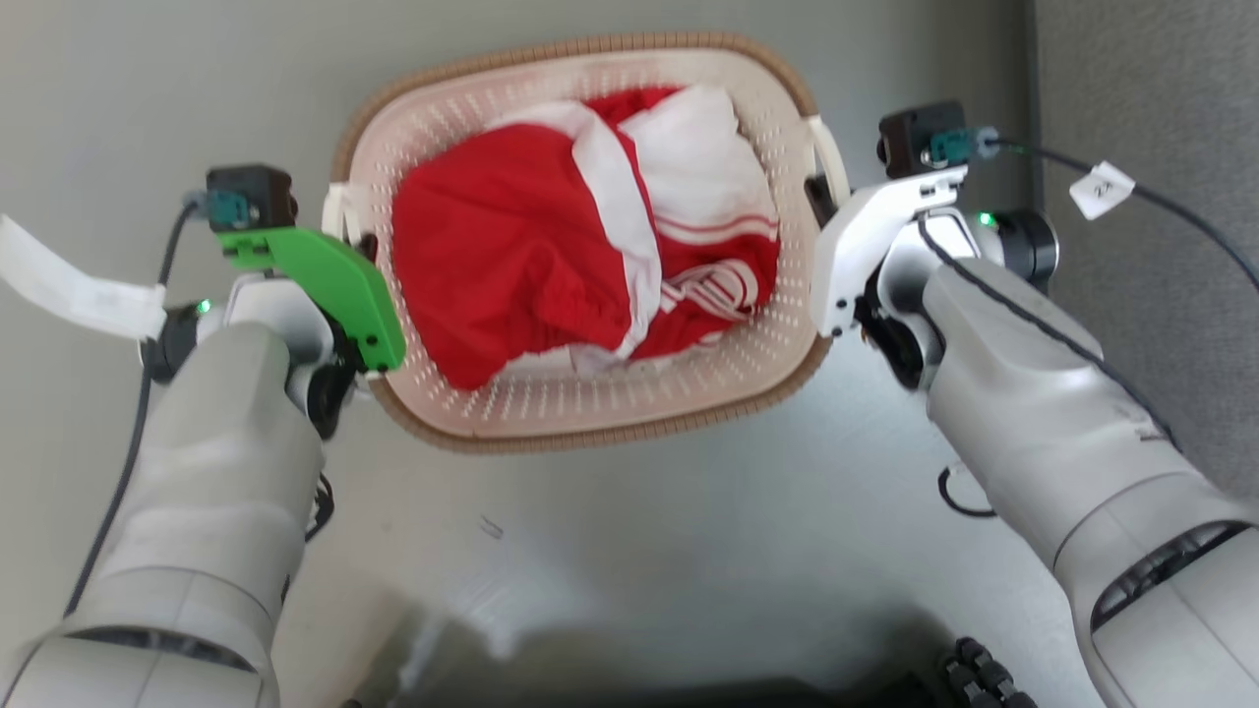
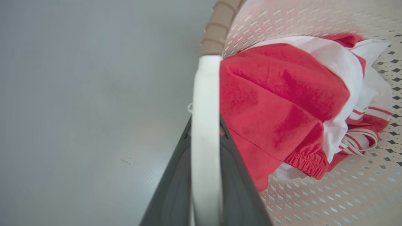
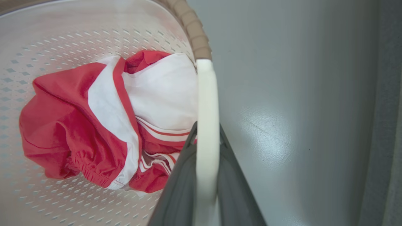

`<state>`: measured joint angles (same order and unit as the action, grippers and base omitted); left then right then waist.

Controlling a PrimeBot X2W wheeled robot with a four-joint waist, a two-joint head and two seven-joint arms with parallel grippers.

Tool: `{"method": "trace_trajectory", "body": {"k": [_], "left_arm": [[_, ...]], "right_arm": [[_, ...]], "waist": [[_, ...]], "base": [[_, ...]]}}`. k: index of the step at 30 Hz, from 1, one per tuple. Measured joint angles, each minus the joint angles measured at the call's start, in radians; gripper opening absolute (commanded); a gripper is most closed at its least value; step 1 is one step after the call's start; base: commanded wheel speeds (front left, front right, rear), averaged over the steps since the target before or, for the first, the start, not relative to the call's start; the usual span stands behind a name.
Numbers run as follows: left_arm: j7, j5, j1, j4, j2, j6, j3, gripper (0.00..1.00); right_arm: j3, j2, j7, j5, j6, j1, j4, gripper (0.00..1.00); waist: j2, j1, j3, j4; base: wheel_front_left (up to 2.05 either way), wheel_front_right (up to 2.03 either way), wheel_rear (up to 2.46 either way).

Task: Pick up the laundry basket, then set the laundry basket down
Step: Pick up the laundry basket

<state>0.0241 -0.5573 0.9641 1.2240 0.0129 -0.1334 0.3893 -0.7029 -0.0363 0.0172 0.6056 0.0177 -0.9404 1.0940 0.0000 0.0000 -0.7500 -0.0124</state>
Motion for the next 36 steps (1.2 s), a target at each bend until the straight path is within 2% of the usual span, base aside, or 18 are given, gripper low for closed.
{"method": "trace_trajectory", "body": {"k": [17,29,36], "left_arm": [[0.02,-0.038,-0.13,0.048,-0.023,-0.007,-0.01,0.0],[0.077,-0.056,-0.22,0.059,-0.033,-0.007,-0.014,0.0],[0.104,-0.066,-0.257,0.06,-0.034,-0.007,-0.017,0.0]], "right_arm": [[-0.014,0.015,-0.01,0.073,-0.033,0.135,0.054,0.0],[-0.026,0.023,-0.068,0.119,-0.061,0.223,0.084,0.0],[-0.031,0.028,-0.09,0.135,-0.062,0.257,0.097,0.0]], "waist": [[0.0,0.0,0.185,0.009],[0.0,0.0,0.328,0.012],[0.0,-0.0001,0.401,0.009]], "base": [[0.0,0.0,0.0],[0.0,0.0,0.0],[0.0,0.0,0.0]]}}
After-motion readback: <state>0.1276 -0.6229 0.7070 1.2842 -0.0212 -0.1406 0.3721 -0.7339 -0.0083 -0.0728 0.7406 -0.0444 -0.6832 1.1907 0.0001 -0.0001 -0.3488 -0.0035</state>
